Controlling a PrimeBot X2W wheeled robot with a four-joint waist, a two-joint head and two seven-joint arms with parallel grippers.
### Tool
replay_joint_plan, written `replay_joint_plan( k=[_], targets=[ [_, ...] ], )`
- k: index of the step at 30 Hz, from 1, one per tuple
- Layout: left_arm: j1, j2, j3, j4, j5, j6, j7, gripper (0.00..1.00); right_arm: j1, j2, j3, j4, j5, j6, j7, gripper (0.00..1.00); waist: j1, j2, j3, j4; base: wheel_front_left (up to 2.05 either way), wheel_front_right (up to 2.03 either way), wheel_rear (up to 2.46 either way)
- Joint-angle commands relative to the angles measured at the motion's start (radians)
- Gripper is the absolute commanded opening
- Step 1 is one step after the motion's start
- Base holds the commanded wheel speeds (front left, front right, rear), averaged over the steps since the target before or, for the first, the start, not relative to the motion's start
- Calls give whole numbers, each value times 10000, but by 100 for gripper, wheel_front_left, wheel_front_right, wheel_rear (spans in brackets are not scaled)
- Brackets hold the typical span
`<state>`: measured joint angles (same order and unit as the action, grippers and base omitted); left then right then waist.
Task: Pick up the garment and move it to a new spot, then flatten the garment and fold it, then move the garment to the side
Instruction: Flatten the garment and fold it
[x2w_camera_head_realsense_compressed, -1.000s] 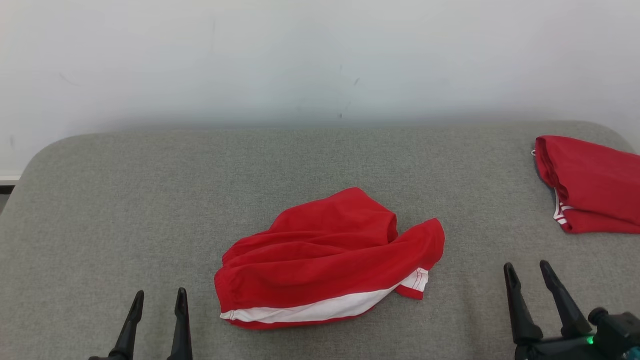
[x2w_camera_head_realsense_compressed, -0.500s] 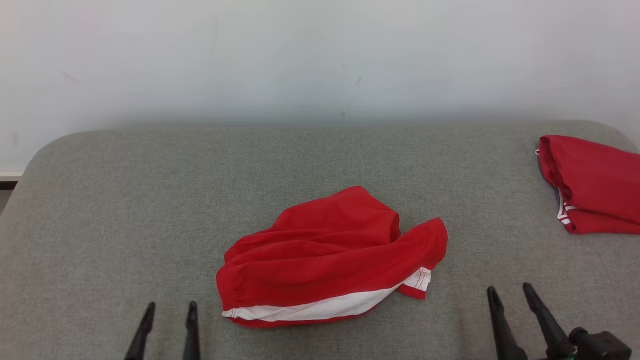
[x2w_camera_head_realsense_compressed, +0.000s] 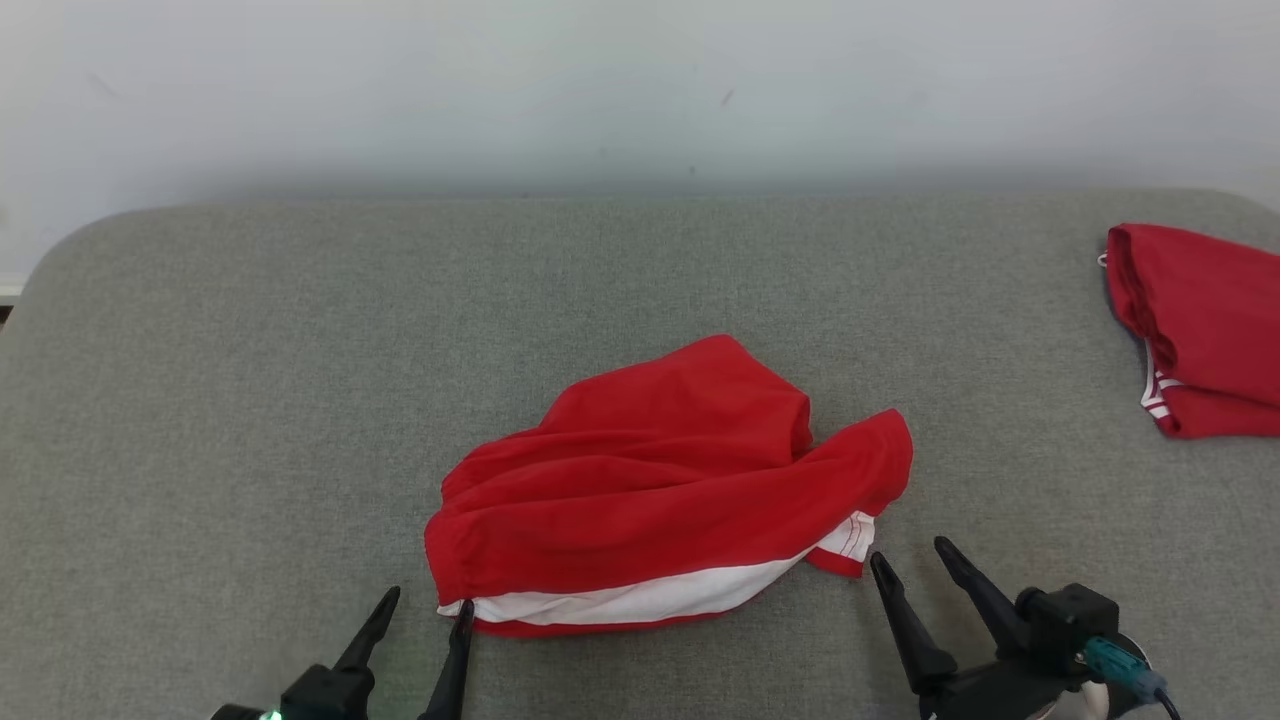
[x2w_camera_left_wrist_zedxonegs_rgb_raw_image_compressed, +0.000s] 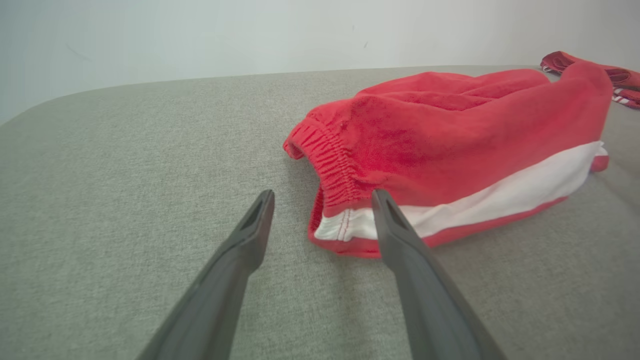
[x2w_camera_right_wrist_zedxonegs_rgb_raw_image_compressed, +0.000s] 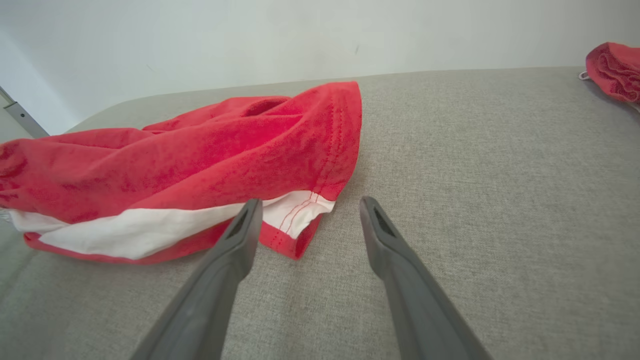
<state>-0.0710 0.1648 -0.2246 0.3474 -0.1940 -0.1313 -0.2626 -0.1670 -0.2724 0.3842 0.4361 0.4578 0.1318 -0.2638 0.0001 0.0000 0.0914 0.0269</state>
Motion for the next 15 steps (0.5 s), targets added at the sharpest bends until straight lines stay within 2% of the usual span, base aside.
replay_joint_plan(
  k=[1, 6, 15],
  targets=[
    [-258, 70, -42, 133, -161, 18, -29, 100, -225, 7, 147, 180, 148, -28, -1, 100, -1, 0, 180, 38, 0, 0, 0],
    [-832, 301, -467, 904, -392, 17, -29, 100, -885, 101, 797, 1170, 546, -28, -4, 100, -1, 0, 328, 62, 0, 0, 0],
    [-1408, 476, -874, 1436, -728, 17, -29, 100, -1545, 264, 1389, 1836, 1218, -28, -3, 100, -1, 0, 501, 65, 0, 0, 0]
  ],
)
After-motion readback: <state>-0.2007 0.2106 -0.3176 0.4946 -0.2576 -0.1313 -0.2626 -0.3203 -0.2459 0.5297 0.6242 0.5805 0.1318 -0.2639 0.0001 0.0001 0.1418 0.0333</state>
